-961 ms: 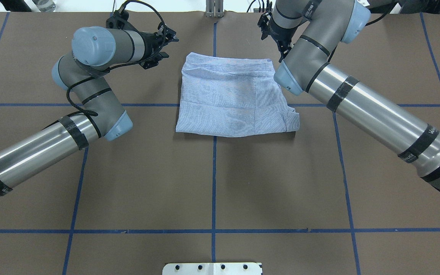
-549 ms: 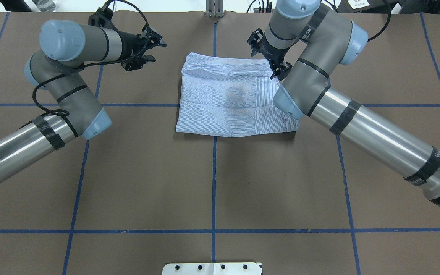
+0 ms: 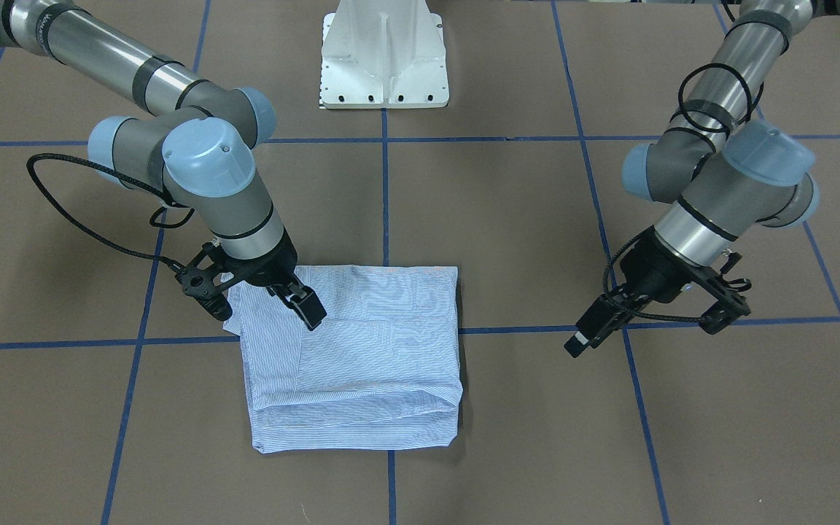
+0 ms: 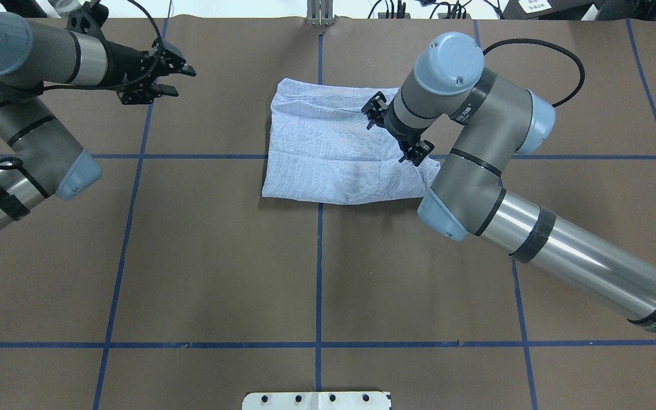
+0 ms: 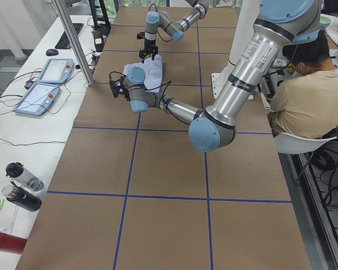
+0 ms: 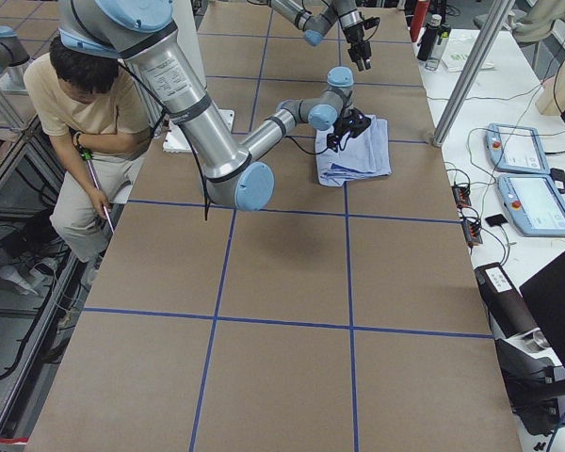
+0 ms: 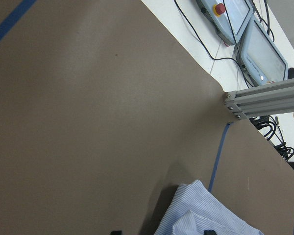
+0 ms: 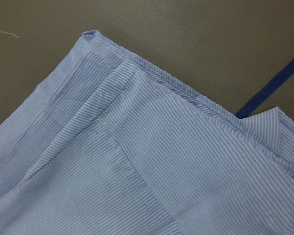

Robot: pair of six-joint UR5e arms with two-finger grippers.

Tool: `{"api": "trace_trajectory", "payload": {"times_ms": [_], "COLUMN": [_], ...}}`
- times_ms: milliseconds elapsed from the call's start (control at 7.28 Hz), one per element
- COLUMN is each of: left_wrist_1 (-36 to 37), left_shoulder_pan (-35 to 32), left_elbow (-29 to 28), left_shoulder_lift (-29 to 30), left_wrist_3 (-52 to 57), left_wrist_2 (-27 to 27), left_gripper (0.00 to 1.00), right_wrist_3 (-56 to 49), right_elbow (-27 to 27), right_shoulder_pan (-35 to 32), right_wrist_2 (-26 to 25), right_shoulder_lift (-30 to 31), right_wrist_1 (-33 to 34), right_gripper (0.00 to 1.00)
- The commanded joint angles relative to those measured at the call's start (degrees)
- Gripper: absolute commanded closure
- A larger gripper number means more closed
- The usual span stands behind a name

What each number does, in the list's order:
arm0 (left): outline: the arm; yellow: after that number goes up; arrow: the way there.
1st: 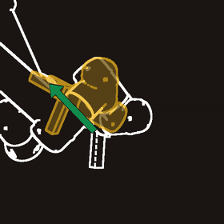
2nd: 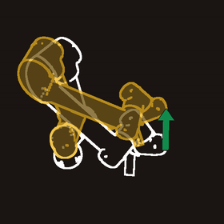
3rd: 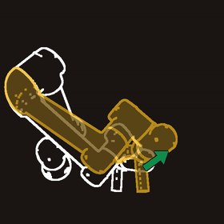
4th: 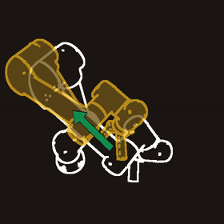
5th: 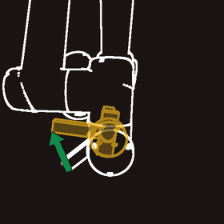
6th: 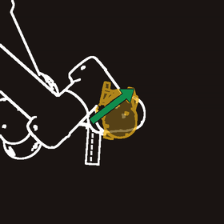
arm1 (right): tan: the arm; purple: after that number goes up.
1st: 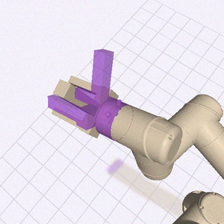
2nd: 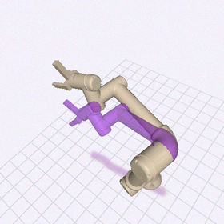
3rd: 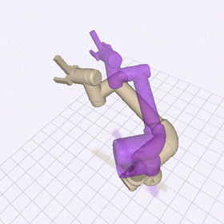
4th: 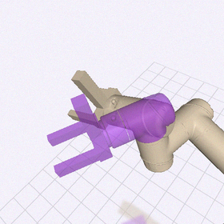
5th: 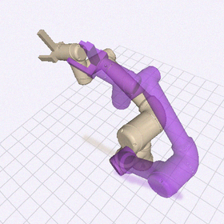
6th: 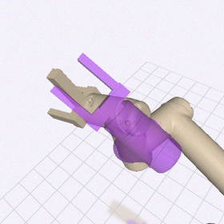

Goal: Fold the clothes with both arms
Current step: 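Press the fold with the right gripper while the left arm withdraws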

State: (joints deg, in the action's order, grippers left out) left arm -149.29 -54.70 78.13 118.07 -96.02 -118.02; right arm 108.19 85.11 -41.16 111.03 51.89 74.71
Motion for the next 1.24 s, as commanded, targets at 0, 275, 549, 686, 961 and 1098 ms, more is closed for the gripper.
{"api": "trace_trajectory", "payload": {"times_ms": [0,275,549,686,961,1098], "left_wrist_1": [-0.04,-0.12,-0.04,0.14,1.89,2.07], "left_shoulder_pan": [-1.90,-6.28,-9.71,-10.95,-16.14,-16.23], "left_elbow": [4.73,10.35,12.57,13.10,13.88,13.81], "left_shoulder_lift": [-7.63,-17.39,-25.48,-29.17,-31.66,-33.24], "left_wrist_3": [13.59,30.46,49.26,59.36,64.90,65.78], "left_wrist_2": [-2.03,-6.50,-6.69,-9.39,-13.63,-13.64], "left_gripper": [0.36,0.36,0.36,0.36,0.16,0.01], "right_wrist_3": [-4.10,-14.29,-27.71,-34.82,-54.48,-63.37], "right_elbow": [5.83,12.58,17.35,18.85,19.04,19.04], "right_shoulder_pan": [-0.41,-1.81,-4.97,-7.51,-15.58,-19.62], "right_wrist_2": [0.41,1.20,3.39,5.67,11.38,13.32], "right_shoulder_lift": [6.27,14.60,23.39,27.09,33.69,37.72], "right_wrist_1": [0.26,0.61,0.44,0.26,0.08,0.08], "right_gripper": [0.00,0.00,0.00,0.00,0.00,0.00]}}
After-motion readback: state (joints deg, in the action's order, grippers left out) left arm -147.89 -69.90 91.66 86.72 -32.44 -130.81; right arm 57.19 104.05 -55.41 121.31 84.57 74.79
